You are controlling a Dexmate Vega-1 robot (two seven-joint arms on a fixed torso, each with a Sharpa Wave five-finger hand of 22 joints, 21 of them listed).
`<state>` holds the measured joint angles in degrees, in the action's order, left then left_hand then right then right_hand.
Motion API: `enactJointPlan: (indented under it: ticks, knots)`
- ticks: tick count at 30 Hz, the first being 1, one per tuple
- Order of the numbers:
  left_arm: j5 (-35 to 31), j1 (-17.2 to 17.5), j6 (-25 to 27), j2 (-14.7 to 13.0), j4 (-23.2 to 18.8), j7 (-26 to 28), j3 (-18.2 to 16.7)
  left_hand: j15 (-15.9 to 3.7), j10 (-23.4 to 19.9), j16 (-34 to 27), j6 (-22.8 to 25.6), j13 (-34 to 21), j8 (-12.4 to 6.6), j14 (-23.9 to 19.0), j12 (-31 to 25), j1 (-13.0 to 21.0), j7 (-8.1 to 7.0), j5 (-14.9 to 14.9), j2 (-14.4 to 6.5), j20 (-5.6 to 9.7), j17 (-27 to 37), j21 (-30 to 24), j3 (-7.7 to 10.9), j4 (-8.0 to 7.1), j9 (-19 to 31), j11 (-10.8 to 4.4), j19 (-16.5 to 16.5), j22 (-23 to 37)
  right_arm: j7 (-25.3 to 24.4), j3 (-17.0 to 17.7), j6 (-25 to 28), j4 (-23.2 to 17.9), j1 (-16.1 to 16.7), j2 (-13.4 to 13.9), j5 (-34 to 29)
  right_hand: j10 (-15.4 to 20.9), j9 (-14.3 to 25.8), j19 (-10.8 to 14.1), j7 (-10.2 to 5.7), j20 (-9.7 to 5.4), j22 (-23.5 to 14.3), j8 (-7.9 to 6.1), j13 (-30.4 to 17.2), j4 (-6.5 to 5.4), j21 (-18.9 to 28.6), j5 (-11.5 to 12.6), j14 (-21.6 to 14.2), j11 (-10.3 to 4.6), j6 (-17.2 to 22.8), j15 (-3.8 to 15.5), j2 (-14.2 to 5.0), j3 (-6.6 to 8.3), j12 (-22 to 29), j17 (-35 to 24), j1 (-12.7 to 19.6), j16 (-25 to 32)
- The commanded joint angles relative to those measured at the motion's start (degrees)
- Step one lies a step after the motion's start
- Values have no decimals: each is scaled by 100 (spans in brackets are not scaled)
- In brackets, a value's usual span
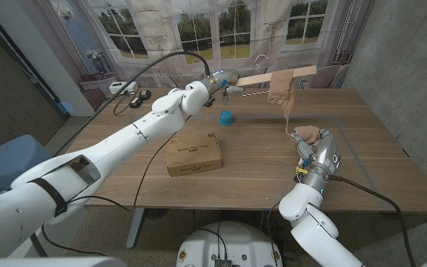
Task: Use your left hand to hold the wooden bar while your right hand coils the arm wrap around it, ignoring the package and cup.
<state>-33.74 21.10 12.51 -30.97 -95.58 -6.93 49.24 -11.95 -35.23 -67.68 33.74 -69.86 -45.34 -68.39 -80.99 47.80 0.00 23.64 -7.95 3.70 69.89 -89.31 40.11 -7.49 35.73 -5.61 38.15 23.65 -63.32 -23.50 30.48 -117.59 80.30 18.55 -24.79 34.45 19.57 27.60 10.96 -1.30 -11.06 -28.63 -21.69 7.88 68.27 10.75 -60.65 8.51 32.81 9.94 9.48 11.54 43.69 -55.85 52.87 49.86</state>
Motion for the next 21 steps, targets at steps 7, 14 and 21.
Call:
enactJointPlan:
  ticks: [7,14,21]
  knots:
    - [-212,-121,65,64,127,-187,180,0,11,-40,34,-12,-41,-29,-45,8,29,35,-57,394,10,-27,24,-10,7,-3,36,4,-68,0,-545,-180,377,-536,-1469,2393,27,-11,-827,18,7,-54,-1016,-36,91,44,7,-1065,2133,259,-1878,82,17,-47,1864,-1]
    - [-227,-124,71,54,137,-231,186,-1,18,-33,31,-10,-52,-22,-57,9,43,32,-60,402,-2,-25,24,-9,3,9,35,1,-68,-70,-944,-253,412,-535,-1811,2446,13,24,-809,31,17,-50,-1007,-29,128,43,-29,-1051,2162,263,-1861,91,25,-53,1860,-9]
    - [-261,-156,34,59,172,-291,229,-2,21,-42,28,-27,-56,-27,-74,11,40,30,-60,398,6,-29,25,-7,-8,-12,35,6,-68,-152,-1094,-344,372,-419,-1838,2476,16,39,-805,45,28,-56,-1018,-21,162,42,-60,-1049,2195,258,-1839,105,34,-84,1848,-21]
